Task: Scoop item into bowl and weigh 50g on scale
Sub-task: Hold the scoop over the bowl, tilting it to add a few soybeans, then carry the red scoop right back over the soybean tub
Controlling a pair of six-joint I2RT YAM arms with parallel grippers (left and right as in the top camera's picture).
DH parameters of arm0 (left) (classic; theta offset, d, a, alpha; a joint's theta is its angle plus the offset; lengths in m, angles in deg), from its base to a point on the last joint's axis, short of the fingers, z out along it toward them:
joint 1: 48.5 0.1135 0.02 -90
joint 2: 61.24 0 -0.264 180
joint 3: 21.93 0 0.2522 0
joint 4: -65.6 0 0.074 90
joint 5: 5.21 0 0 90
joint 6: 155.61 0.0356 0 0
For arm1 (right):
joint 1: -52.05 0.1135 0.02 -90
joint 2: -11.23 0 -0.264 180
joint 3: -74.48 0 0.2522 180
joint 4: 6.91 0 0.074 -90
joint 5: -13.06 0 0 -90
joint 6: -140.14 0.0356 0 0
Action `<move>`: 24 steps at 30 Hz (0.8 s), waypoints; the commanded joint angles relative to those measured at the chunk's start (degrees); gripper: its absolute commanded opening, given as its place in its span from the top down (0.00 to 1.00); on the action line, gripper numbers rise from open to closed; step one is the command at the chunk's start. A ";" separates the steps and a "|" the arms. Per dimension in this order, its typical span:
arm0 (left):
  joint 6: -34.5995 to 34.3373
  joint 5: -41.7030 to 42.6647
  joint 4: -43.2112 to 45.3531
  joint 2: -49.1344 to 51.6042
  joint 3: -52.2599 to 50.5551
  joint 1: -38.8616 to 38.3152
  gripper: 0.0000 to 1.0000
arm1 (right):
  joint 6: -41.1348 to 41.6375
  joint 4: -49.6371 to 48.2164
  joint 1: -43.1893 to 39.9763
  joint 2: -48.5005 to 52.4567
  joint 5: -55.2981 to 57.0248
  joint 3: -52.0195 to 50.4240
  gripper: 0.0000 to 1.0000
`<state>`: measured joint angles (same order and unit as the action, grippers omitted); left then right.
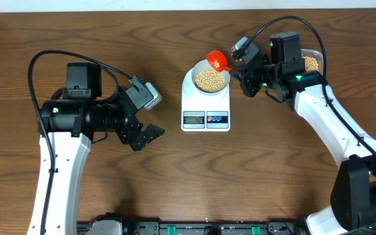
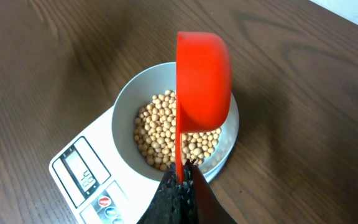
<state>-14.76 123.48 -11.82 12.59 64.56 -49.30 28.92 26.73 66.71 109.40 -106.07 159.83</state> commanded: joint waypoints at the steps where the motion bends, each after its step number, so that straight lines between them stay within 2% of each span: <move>1: -0.11 0.74 -0.17 -0.09 0.85 0.24 0.02 | -0.72 0.09 0.57 -1.31 -1.03 -0.24 0.99; 24: -0.11 0.74 -0.17 -0.09 0.85 0.24 0.02 | -0.74 0.17 1.31 -2.08 -3.52 -0.24 0.99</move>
<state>-14.76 123.48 -11.82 12.59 64.54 -49.30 28.92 26.75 67.63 109.36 -108.63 159.83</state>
